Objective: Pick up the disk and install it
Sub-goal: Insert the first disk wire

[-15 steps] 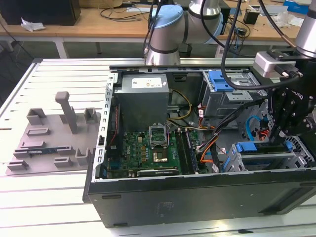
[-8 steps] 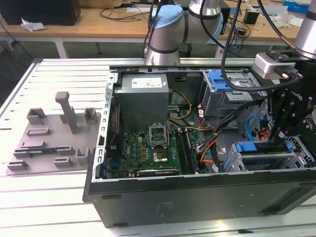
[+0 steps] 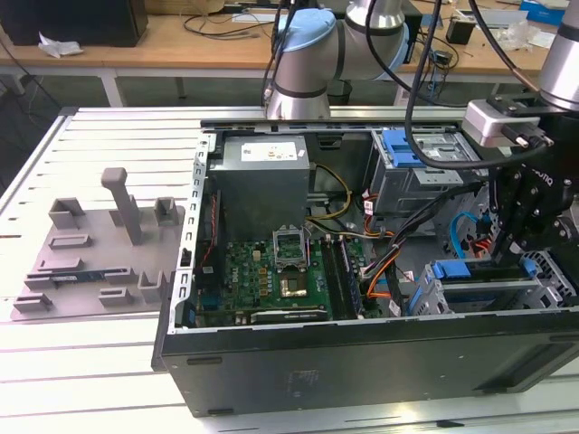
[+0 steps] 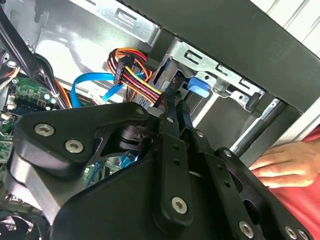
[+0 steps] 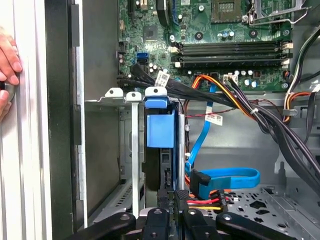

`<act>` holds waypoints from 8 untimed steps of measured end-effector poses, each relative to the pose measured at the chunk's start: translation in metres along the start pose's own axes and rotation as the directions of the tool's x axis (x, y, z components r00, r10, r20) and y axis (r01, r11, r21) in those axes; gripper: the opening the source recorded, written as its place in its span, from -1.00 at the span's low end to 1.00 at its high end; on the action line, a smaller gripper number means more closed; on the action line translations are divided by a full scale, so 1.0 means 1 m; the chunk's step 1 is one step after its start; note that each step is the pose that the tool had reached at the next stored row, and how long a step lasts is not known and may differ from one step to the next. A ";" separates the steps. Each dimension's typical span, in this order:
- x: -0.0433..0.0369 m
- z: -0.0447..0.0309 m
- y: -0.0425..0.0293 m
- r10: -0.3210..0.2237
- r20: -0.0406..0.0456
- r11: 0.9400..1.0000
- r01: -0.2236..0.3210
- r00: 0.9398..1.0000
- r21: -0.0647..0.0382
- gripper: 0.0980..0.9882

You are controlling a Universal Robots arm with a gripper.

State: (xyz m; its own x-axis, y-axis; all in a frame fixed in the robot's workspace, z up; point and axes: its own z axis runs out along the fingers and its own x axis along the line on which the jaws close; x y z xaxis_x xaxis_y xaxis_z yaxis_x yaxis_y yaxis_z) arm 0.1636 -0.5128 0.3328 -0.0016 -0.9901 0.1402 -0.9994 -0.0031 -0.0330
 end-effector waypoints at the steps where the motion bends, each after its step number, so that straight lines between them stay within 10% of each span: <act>1: 0.0000 0.0003 0.0000 -0.001 0.000 1.000 0.001 1.000 0.000 -0.84; 5: 0.0002 -0.0019 0.0001 -0.003 0.001 1.000 0.003 1.000 0.000 -0.69; 6: 0.0022 -0.0194 -0.0004 -0.003 -0.001 1.000 0.003 1.000 0.000 0.00; 8: 0.0032 -0.0276 -0.0007 -0.003 -0.003 1.000 0.003 1.000 0.000 0.54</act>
State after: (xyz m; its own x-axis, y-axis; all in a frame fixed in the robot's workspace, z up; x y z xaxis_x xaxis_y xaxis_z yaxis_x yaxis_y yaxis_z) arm 0.1634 -0.5120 0.3606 0.0016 -0.9897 0.1434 -0.9994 -0.0064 -0.0330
